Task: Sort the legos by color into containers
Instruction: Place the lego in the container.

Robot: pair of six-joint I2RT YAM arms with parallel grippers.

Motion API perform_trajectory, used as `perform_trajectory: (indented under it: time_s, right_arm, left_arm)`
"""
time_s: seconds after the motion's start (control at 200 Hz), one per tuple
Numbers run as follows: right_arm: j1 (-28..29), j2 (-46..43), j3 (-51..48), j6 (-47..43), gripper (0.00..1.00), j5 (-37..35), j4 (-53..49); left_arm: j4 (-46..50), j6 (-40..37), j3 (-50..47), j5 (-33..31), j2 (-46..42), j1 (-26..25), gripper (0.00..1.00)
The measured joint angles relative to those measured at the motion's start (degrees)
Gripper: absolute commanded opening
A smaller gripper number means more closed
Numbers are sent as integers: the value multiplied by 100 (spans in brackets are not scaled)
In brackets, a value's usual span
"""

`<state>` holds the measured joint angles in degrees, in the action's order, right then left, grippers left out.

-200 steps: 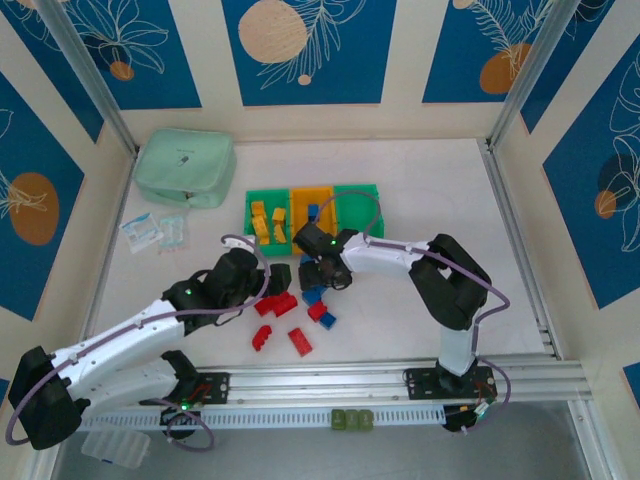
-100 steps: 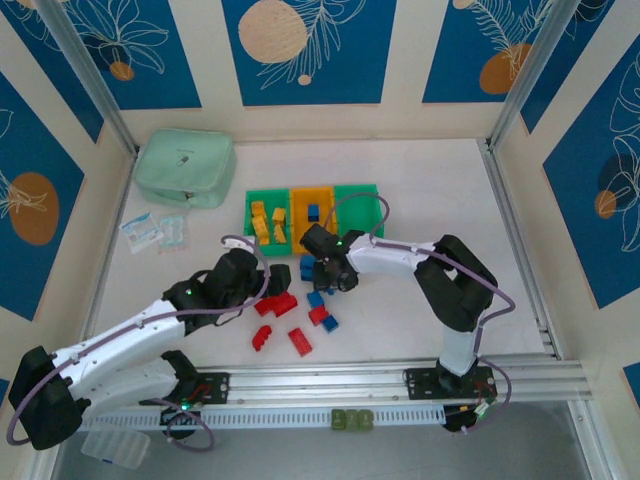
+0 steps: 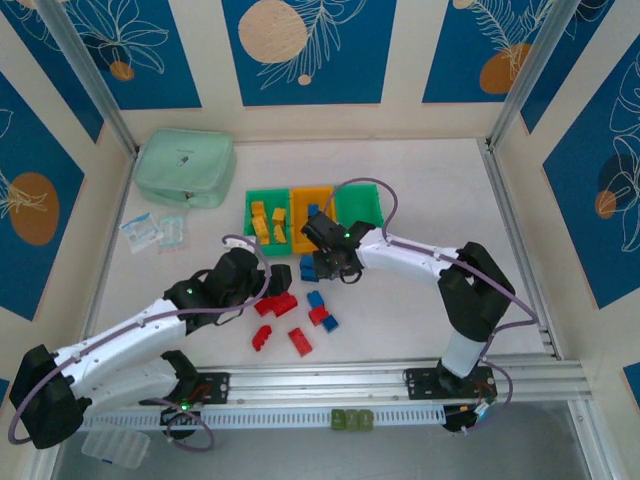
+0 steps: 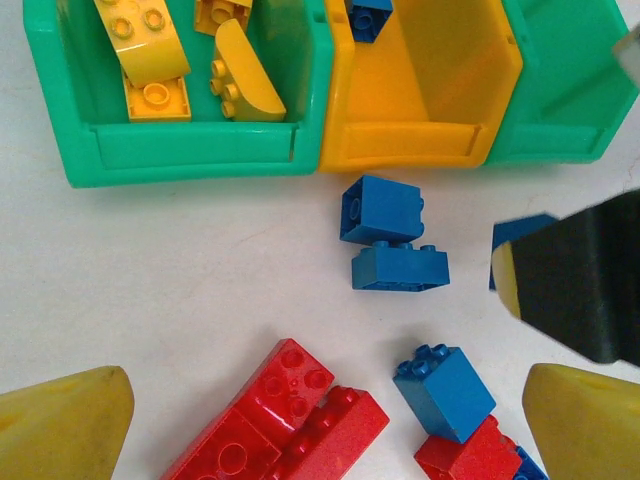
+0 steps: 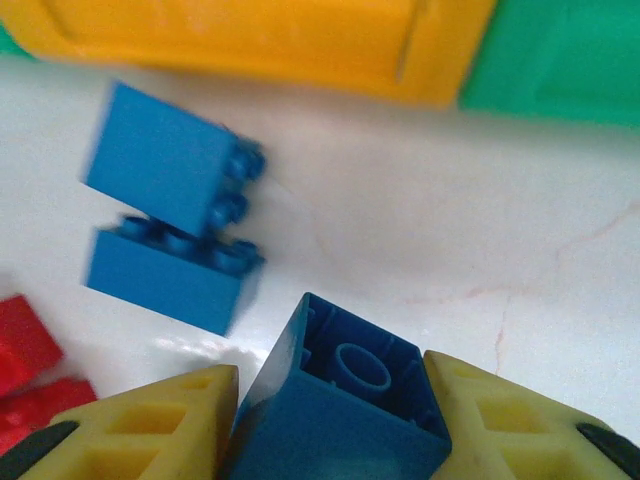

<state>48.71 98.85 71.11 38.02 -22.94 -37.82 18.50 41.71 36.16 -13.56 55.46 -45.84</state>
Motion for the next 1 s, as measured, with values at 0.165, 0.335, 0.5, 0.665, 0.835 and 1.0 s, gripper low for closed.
perform_trajectory:
  time_s: [0.165,0.335,0.5,0.665,0.835,1.0]
  right_arm:
    - [-85,280,813,-420,43,-114,44]
    - [-339,1102,1742,-791,43,-136,138]
    - [-623,1971,2590,-1071,49,-129,144]
    - [-782,2450,3195,-1252,53,-129,87]
    - [-754,2319,3147,-1338,56,-111,59]
    - [-627,1661,2516,-1362,59,-87,90]
  left_arm:
    - [140,0,2,-44,-192,17,99]
    - [356,2,11,-142,-428,35,99]
    - [540,4,11,-214,-566,48,99]
    - [662,4,11,-260,-667,59,99]
    - [728,4,11,-284,-704,74,99]
    - [713,4,11,-273,-658,74,99]
